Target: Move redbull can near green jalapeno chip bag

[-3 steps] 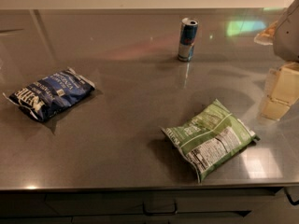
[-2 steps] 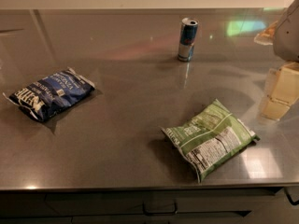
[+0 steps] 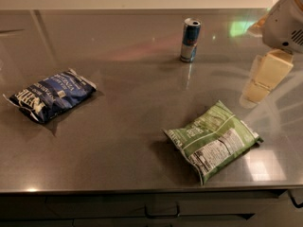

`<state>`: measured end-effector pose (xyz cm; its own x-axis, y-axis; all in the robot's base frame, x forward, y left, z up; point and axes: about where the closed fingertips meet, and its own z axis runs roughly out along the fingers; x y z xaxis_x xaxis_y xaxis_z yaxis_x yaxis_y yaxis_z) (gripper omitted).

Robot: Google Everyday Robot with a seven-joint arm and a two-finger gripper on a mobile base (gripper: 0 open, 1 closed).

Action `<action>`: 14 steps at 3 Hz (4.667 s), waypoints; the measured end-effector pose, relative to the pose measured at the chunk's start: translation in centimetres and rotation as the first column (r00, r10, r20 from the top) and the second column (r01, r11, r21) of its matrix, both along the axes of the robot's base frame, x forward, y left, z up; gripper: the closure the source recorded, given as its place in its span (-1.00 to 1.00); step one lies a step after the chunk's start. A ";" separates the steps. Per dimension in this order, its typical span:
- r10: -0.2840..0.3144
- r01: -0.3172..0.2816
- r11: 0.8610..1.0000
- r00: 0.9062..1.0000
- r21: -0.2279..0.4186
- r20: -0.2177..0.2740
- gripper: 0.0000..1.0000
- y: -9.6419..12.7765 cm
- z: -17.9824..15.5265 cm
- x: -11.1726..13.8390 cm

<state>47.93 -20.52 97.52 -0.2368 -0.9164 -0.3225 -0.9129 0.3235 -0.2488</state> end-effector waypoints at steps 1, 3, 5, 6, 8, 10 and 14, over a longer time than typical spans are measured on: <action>-0.004 0.001 0.994 1.000 0.112 0.025 -1.00 0.9 -0.2 4.3; -0.079 0.061 0.948 0.996 0.313 0.045 -1.00 1.7 -0.3 13.4; -0.237 0.188 0.887 0.969 0.422 0.064 -1.00 3.5 -0.8 20.5; -0.306 0.236 0.852 0.949 0.468 0.079 -1.00 3.7 -1.3 22.7; -0.341 0.250 0.797 0.937 0.550 0.068 -1.00 4.2 -2.7 25.8; -0.326 0.262 0.778 0.945 0.571 0.010 -1.00 5.6 -5.0 27.8; -0.272 0.223 0.793 0.962 0.567 0.002 0.28 6.6 -4.7 27.6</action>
Offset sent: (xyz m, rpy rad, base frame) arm 0.1530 0.0149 0.0041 0.3610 -0.0621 -0.0580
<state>75.53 -13.90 92.83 -0.3820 -0.4866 -0.7857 -0.7673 0.6409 -0.0238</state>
